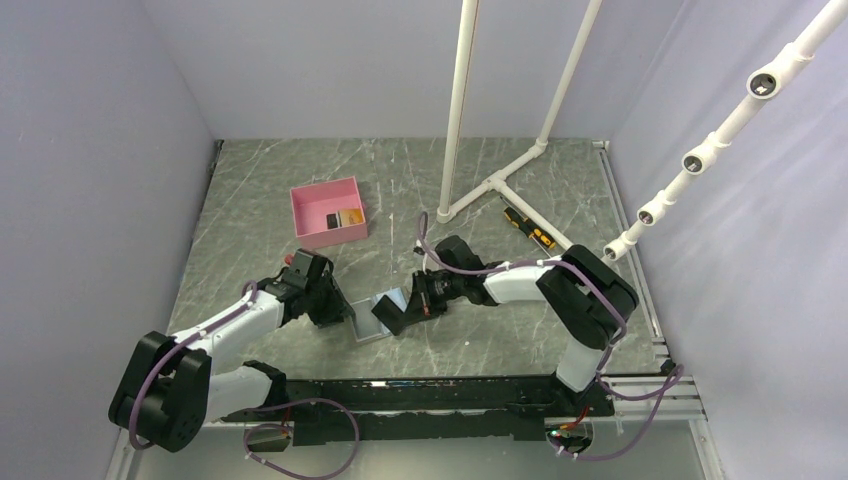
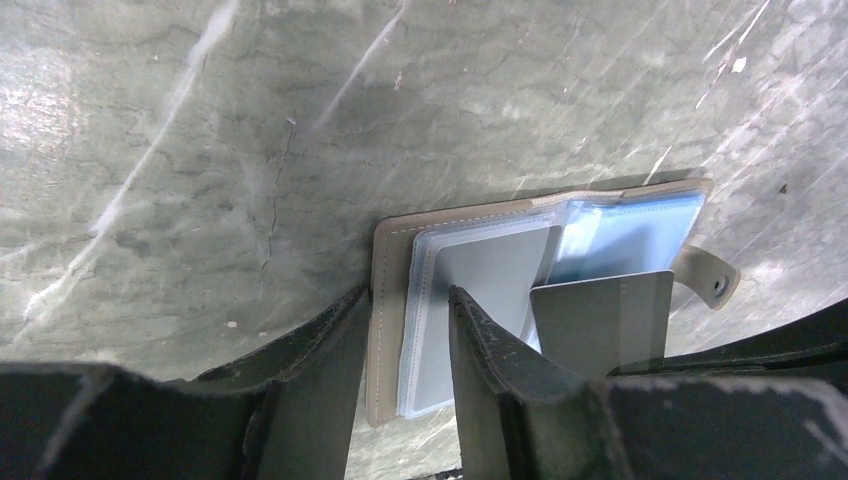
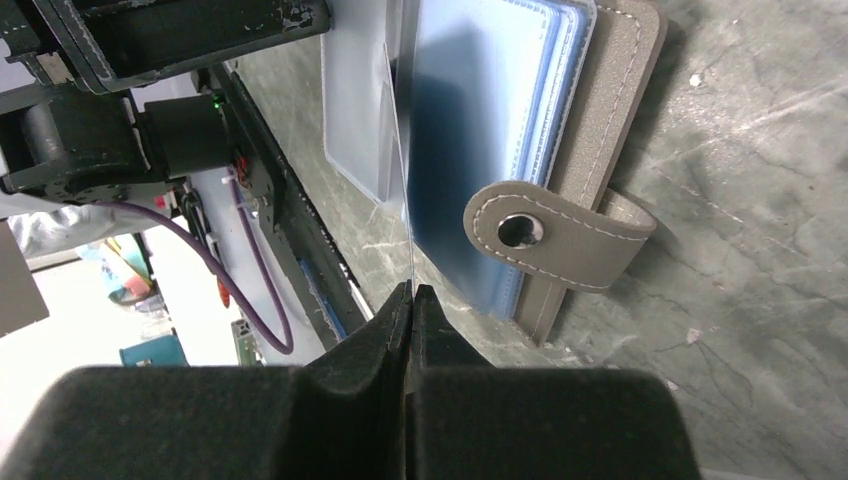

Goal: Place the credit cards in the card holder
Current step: Insert the credit card into the card holder.

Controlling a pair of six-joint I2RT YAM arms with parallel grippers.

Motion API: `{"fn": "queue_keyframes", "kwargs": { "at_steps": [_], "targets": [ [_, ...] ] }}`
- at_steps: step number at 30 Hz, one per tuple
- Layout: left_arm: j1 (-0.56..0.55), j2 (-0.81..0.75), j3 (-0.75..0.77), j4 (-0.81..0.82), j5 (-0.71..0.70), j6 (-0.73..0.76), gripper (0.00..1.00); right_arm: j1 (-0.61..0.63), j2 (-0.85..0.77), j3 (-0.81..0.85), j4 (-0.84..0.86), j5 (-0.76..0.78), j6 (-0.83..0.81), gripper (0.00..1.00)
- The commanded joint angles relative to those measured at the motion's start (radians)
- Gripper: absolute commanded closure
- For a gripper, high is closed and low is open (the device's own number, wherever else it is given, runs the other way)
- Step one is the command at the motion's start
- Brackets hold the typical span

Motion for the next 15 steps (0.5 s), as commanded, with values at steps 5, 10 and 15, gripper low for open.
{"fn": "queue_keyframes", "kwargs": {
  "at_steps": [5,10,15],
  "targets": [
    [-0.005,0.031,-0.046,-0.071,-0.079,0.011,0.59,0.032,0.037,0.071,-0.033,0.03,0.031,1.0],
    [-0.01,0.028,-0.045,-0.068,-0.079,0.009,0.61,0.038,0.056,0.082,-0.004,0.037,0.073,1.0],
    [-0.014,0.02,-0.05,-0.066,-0.075,0.004,0.62,0.038,0.073,0.067,0.096,0.031,0.127,1.0]
  ]
}}
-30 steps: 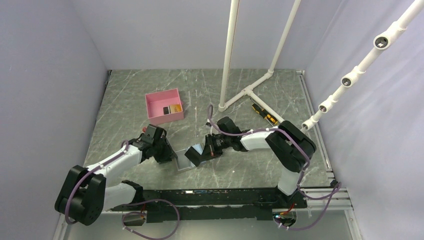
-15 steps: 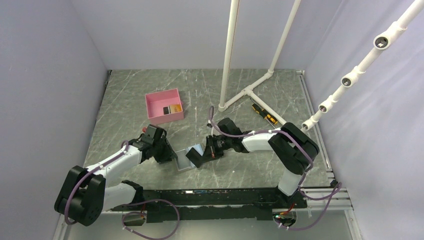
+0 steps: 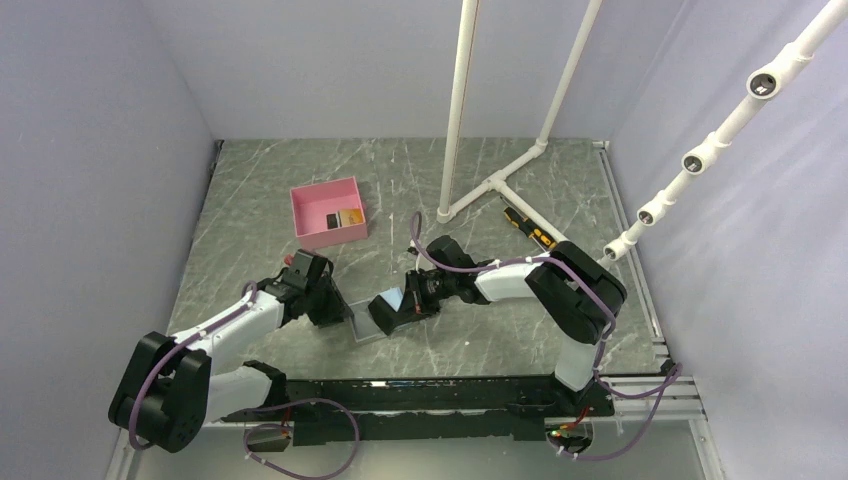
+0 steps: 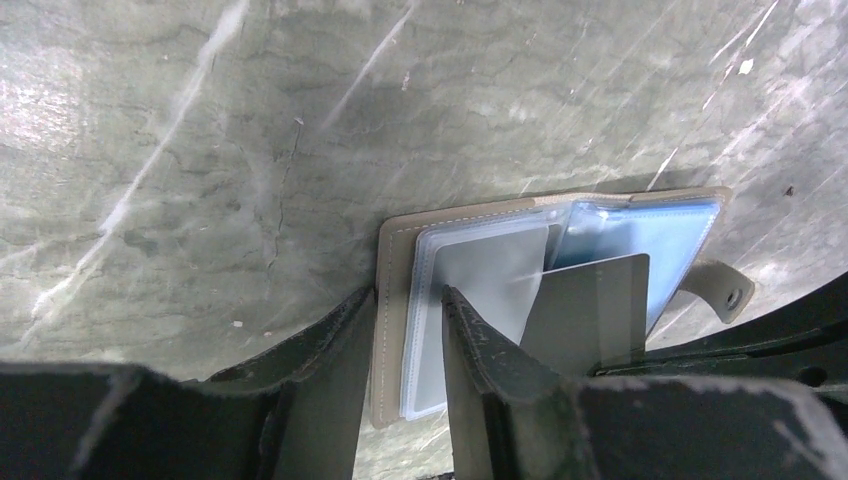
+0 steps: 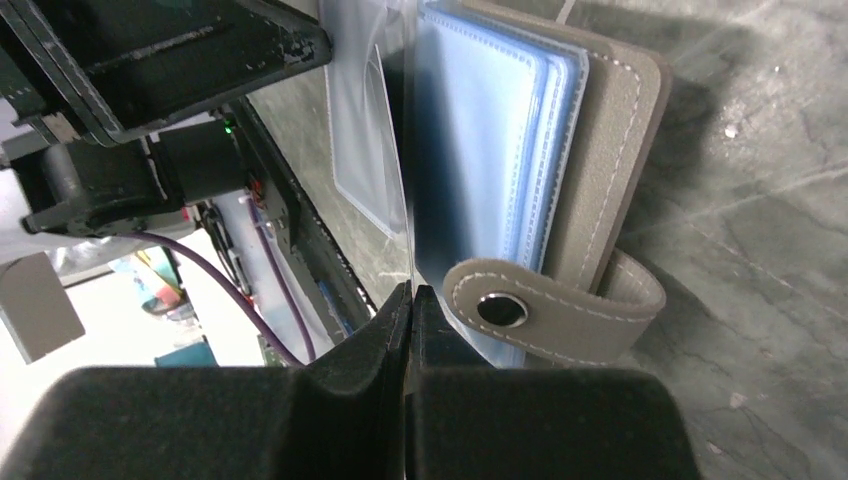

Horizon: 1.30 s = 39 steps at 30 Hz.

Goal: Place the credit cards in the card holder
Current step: Insert the credit card into the card holder.

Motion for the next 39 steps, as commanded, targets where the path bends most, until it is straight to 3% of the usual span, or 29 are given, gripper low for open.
{"fn": "queue_keyframes", "kwargs": {
  "at_steps": [1,7,26,29,35,39],
  "targets": [
    [-0.01,0.02,-0.049,-0.062,-0.066,0.002,0.63,0.005,0.017,0.001,0.132,0.019,0.066,1.0],
    [-0.018,0.024,-0.054,-0.053,-0.055,-0.009,0.65,0.013,0.039,-0.038,0.269,0.062,0.112,1.0],
    [-0.038,0.002,-0.064,-0.06,-0.066,-0.024,0.65,0.061,0.072,-0.082,0.385,0.18,0.093,1.0],
    [-0.039,-0.001,-0.06,-0.069,-0.072,-0.029,0.65,0.098,0.061,-0.068,0.331,0.227,0.065,0.94],
    [-0.039,-0.056,-0.063,-0.11,-0.079,-0.038,0.66,0.118,-0.027,-0.031,0.013,0.418,-0.082,0.71],
    [-0.039,-0.101,-0.052,-0.152,-0.115,-0.035,0.65,0.121,-0.085,-0.008,-0.126,0.464,-0.163,0.55]
  ]
}}
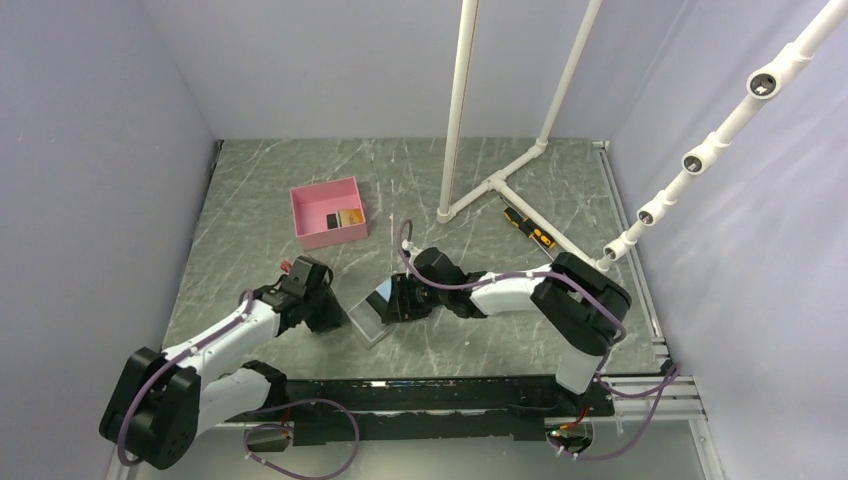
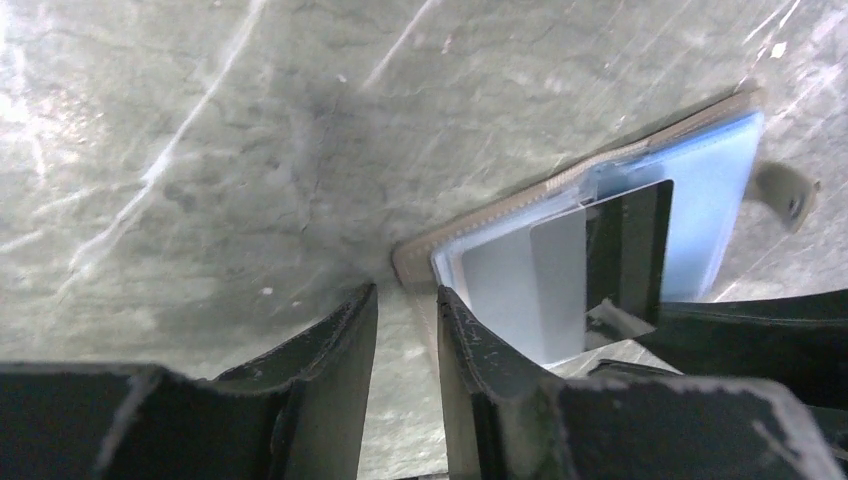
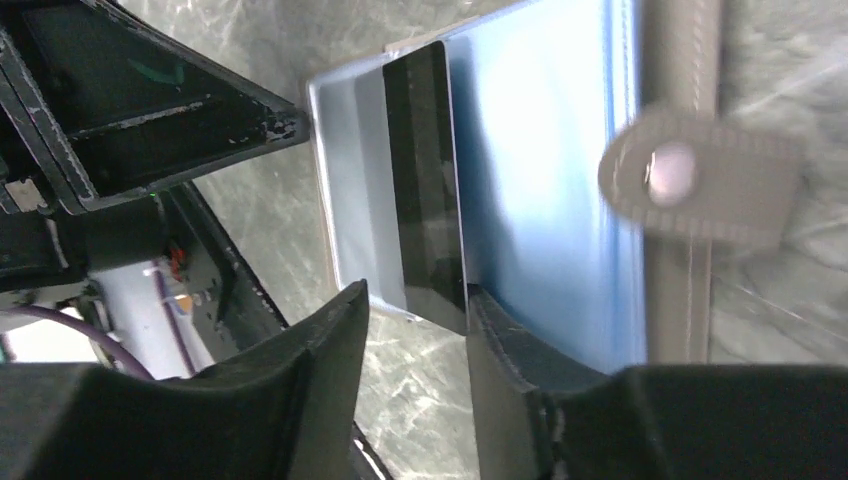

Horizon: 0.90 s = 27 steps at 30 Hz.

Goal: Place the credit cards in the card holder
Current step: Insert the credit card into the card holder.

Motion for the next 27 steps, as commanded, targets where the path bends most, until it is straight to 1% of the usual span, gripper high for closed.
{"fn": "queue_keyframes", "kwargs": {
  "at_steps": [1,2,5,8,11,15,18,22,25,27],
  "targets": [
    [-0.006,-0.038,-0.015,-0.137,-0.072,0.001,0.64,-0.001,-0.072,0.026,-0.258,0.154,-0.161,0.51],
    [-0.006,-0.045,-0.01,-0.147,-0.078,0.002,0.63,0.001,-0.086,0.034,-0.289,0.16,-0.18,0.49],
    [-0.006,-0.062,0.003,-0.169,-0.074,0.004,0.6,0.011,-0.133,0.065,-0.383,0.192,-0.236,0.45],
    [-0.006,-0.073,-0.003,-0.182,-0.065,-0.005,0.62,0.012,-0.158,0.103,-0.414,0.178,-0.284,0.44],
    [-0.006,-0.072,-0.028,-0.154,-0.035,-0.015,0.64,0.012,-0.142,0.165,-0.428,0.146,-0.326,0.44],
    [-0.006,-0.038,-0.051,-0.091,0.066,-0.017,0.57,0.012,-0.129,0.217,-0.467,0.161,-0.349,0.44],
    [-0.006,-0.03,-0.056,-0.064,0.128,-0.024,0.54,0.009,-0.111,0.251,-0.523,0.224,-0.376,0.4],
    [-0.006,-0.097,-0.059,-0.086,0.156,-0.037,0.58,0.006,-0.085,0.281,-0.582,0.263,-0.417,0.38],
    [-0.006,-0.156,-0.075,-0.1,0.188,-0.057,0.62,0.006,-0.099,0.264,-0.527,0.177,-0.449,0.37],
    [-0.006,-0.175,-0.1,-0.082,0.224,-0.087,0.66,-0.001,-0.086,0.264,-0.489,0.115,-0.462,0.38]
  ]
}}
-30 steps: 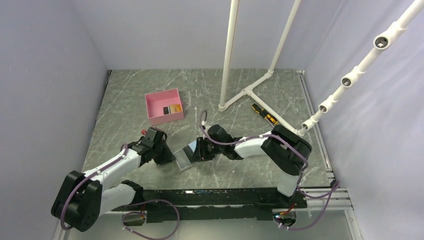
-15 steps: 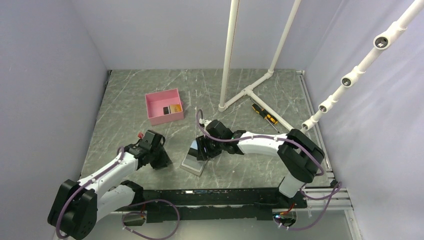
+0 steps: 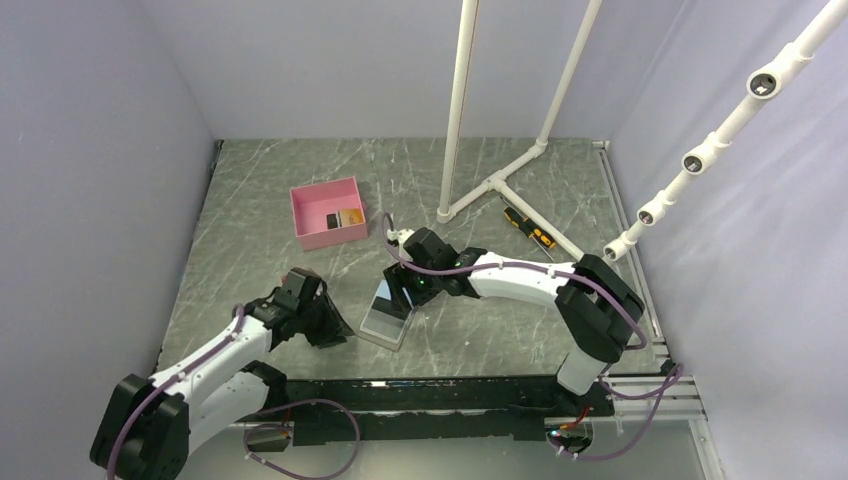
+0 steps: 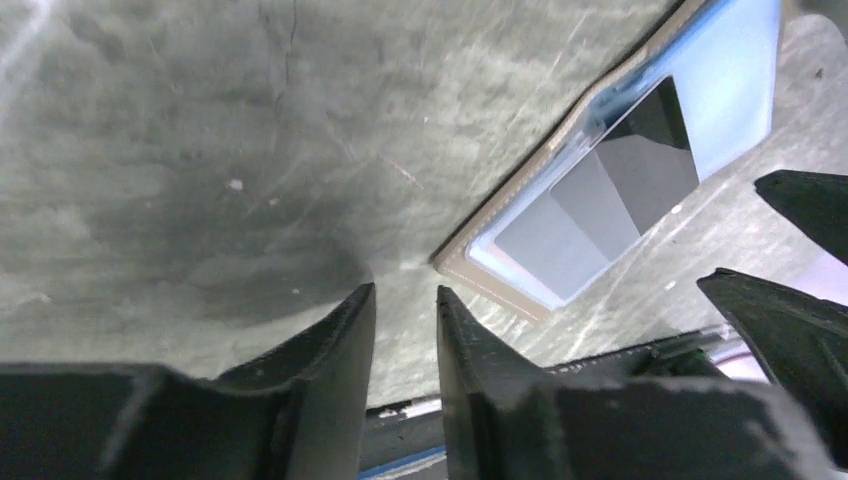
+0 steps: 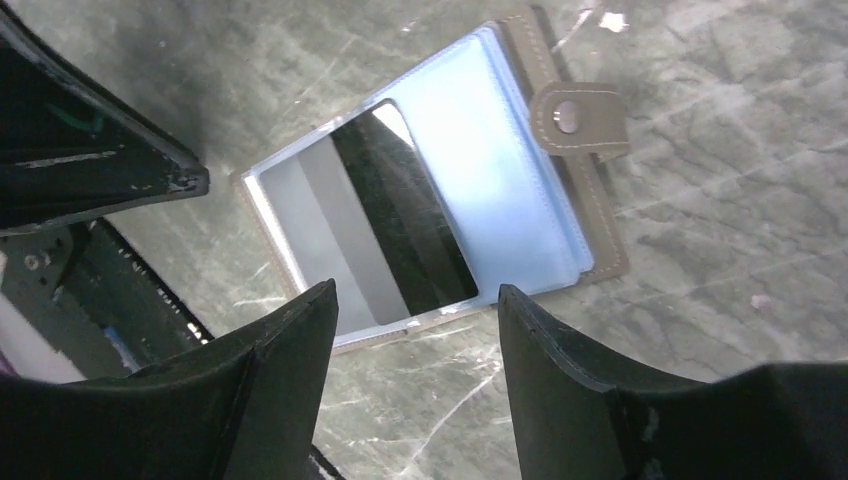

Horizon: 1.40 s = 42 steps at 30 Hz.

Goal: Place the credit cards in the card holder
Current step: Insert the credit card into the card holder.

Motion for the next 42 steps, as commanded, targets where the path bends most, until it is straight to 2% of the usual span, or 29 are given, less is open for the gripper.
{"fn": "queue_keyframes", "kwargs": {
  "at_steps": [1,3,8,15,22,27,31,34,39,42],
  "targets": [
    [-0.004,-0.046,-0.048,0.008,0.098,-0.07,0.7,-0.016,0.024,0.022,0.064,-0.118,-0.063,0.39],
    [-0.005,-0.018,-0.064,0.046,0.142,-0.082,0.81,-0.032,0.057,0.035,0.097,-0.171,-0.067,0.41],
    [-0.045,0.137,-0.03,0.084,0.17,-0.048,0.85,-0.048,0.161,0.09,0.138,-0.234,-0.087,0.46],
    [-0.075,0.217,-0.028,0.152,0.104,-0.087,0.84,-0.045,0.197,0.092,0.154,-0.274,-0.087,0.49],
    [-0.075,0.244,0.005,0.146,0.018,-0.089,0.84,-0.019,0.176,-0.023,0.299,-0.389,0.03,0.6],
    [-0.074,0.238,0.009,0.141,-0.002,-0.085,0.85,0.019,0.15,-0.071,0.382,-0.442,0.117,0.63],
    [-0.075,0.217,0.006,0.133,-0.008,-0.087,0.85,0.016,0.114,-0.063,0.338,-0.396,0.084,0.63],
    [-0.075,0.184,0.002,0.113,-0.003,-0.098,0.78,0.013,0.096,-0.012,0.214,-0.317,0.022,0.6],
    [-0.074,0.035,-0.039,0.056,0.016,-0.142,0.53,0.008,0.069,0.042,0.117,-0.258,-0.014,0.55],
    [-0.075,-0.066,-0.062,0.017,0.03,-0.185,0.5,0.002,0.059,0.039,0.109,-0.228,-0.012,0.53]
  ]
}}
